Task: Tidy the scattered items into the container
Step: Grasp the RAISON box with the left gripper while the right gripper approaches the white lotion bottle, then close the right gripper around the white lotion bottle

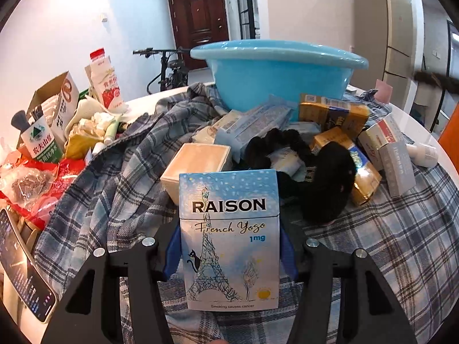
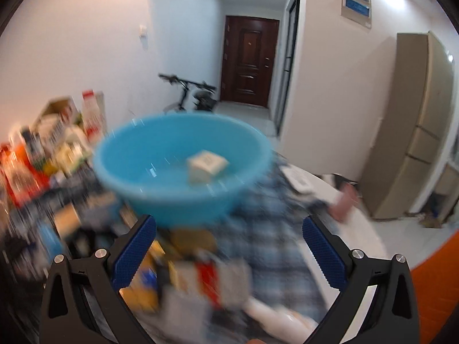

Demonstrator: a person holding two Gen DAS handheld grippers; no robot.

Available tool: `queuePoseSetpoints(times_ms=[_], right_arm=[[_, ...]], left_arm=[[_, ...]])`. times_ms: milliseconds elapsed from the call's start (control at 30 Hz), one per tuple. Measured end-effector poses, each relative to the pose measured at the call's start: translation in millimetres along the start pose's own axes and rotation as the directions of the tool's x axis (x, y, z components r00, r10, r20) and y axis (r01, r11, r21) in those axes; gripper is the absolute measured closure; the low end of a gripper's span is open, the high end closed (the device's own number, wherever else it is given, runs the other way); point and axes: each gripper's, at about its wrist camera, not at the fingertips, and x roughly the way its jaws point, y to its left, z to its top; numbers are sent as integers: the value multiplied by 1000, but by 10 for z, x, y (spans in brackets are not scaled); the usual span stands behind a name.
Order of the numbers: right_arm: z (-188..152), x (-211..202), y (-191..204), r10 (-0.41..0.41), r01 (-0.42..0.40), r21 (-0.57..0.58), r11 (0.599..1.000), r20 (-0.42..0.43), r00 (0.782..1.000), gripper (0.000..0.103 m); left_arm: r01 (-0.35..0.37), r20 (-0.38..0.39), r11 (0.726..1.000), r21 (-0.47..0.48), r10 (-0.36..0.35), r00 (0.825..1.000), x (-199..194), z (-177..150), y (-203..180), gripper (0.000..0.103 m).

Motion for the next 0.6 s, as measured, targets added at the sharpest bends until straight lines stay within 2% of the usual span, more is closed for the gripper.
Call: queuePoseSetpoints(times_ms=[133, 267, 367, 467, 600], right_arm=[[-504, 6, -256, -54, 56, 24, 998, -89, 995, 0], [-831, 231, -433, -102, 114, 51, 992, -190, 976, 0], [-923, 402, -503, -85, 117, 111, 987, -258, 963, 0], [-927, 518, -479, -138, 170, 86, 982, -295, 946, 0], [-934, 584, -487, -140, 172, 83, 982, -301, 943, 0]], left_arm=[[-6, 4, 1000, 1, 6, 1000, -7, -7, -3, 48], [-5, 8, 1000, 3, 5, 1000, -18, -6, -5, 48], [-12, 6, 1000, -10, 12, 1000, -15, -1, 14, 48], [1, 7, 1000, -24, 0, 1000, -16, -2, 39, 48], [16, 14, 1000, -20, -16, 1000, -28, -5, 28, 48]])
